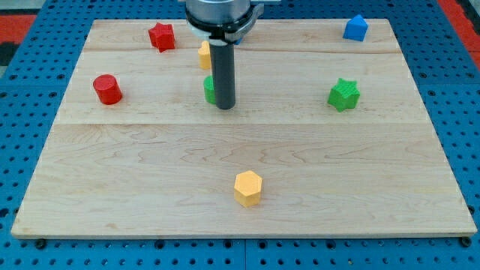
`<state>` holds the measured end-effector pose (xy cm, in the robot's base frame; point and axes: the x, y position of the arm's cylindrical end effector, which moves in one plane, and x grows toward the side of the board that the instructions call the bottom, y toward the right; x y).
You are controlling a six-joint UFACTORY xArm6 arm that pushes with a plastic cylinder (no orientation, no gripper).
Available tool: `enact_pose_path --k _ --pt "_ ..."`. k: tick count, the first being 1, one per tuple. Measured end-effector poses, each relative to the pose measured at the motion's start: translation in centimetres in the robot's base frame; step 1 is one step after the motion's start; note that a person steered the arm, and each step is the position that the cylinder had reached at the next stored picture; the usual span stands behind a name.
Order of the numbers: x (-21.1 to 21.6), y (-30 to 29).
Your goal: Push the blue cube into the yellow heart
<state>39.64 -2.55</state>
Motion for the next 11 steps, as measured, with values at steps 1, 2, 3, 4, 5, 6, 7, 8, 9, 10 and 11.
enact_pose_path --k 1,2,3,4,5,6,7,8,9,10,11 --pt "-2.0 0.4" --pt "-1.3 2.1" --pt "-8.2 8.7" --pt "-16.2 11.4" --pt "-20.3 10.5" --pt "-20.4 5.3" --pt "-19.6 -0.2" --pt "-16.3 -1.5" --pt "-12.3 -3.0" --pt "-9.1 -4.3" --pt "-6.1 -4.9"
